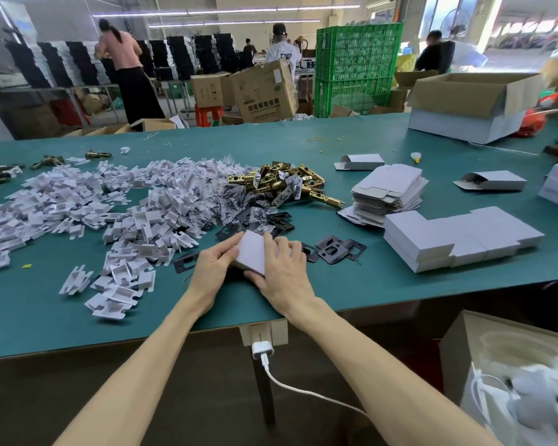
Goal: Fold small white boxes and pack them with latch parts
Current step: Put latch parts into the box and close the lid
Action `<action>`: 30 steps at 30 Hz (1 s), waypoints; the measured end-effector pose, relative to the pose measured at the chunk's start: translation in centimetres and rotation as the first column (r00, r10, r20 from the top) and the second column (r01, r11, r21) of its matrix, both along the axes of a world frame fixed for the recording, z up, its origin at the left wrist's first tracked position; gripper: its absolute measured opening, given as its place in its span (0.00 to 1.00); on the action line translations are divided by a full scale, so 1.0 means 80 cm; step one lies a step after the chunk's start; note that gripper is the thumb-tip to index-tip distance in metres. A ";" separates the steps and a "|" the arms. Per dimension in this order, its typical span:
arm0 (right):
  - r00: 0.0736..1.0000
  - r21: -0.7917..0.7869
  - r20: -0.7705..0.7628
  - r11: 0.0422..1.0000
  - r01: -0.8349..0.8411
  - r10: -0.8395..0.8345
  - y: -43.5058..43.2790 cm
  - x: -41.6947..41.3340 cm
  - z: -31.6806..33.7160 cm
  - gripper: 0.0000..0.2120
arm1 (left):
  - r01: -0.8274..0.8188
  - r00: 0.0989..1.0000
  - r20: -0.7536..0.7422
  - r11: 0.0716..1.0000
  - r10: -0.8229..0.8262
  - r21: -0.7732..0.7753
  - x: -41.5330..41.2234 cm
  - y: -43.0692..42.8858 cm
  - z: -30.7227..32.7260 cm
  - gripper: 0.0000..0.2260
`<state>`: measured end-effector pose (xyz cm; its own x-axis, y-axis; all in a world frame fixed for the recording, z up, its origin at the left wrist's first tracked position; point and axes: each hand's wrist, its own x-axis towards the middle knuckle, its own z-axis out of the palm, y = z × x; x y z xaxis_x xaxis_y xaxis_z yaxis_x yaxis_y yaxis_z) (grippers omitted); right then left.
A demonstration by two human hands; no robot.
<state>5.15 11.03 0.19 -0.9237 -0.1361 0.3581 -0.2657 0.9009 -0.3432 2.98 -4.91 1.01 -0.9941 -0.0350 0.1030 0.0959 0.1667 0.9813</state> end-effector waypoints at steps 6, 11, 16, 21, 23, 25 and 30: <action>0.999 0.024 -0.036 0.999 0.029 -0.028 0.029 0.003 0.018 0.41 | 0.031 1.000 -0.003 0.997 -0.031 0.077 0.006 0.001 0.004 0.15; 0.968 -0.057 -0.129 0.977 0.207 -0.213 0.112 -0.006 0.068 0.40 | 0.087 0.996 -0.030 0.994 -0.086 0.063 0.005 -0.002 0.000 0.14; 0.870 -0.024 -0.120 0.878 0.478 -0.477 0.214 -0.013 0.094 0.37 | 0.104 0.993 -0.056 0.995 -0.103 0.009 0.003 -0.002 -0.003 0.15; 0.815 0.025 -0.010 0.815 0.579 -0.579 0.260 -0.007 0.079 0.39 | 0.106 0.992 -0.074 0.994 -0.106 -0.009 -0.002 -0.005 -0.006 0.16; 0.815 0.021 0.014 0.815 0.579 -0.579 0.264 -0.005 0.076 0.39 | 0.108 0.991 -0.080 0.994 -0.109 -0.015 -0.003 -0.005 -0.008 0.15; 0.812 0.050 0.033 0.812 0.581 -0.583 0.263 -0.007 0.078 0.37 | 0.107 0.991 -0.081 0.994 -0.108 -0.021 -0.004 -0.004 -0.009 0.15; 0.815 0.250 -0.009 0.788 0.563 -0.579 0.253 -0.025 0.098 0.30 | 0.108 0.990 -0.086 0.994 -0.109 -0.020 -0.004 -0.003 -0.009 0.15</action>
<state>3.16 31.23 8.00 -0.8787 0.3530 0.3214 0.3375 0.9355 -0.1047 2.70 -5.13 0.27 -0.9792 0.0748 0.1886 0.1987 0.1653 0.9660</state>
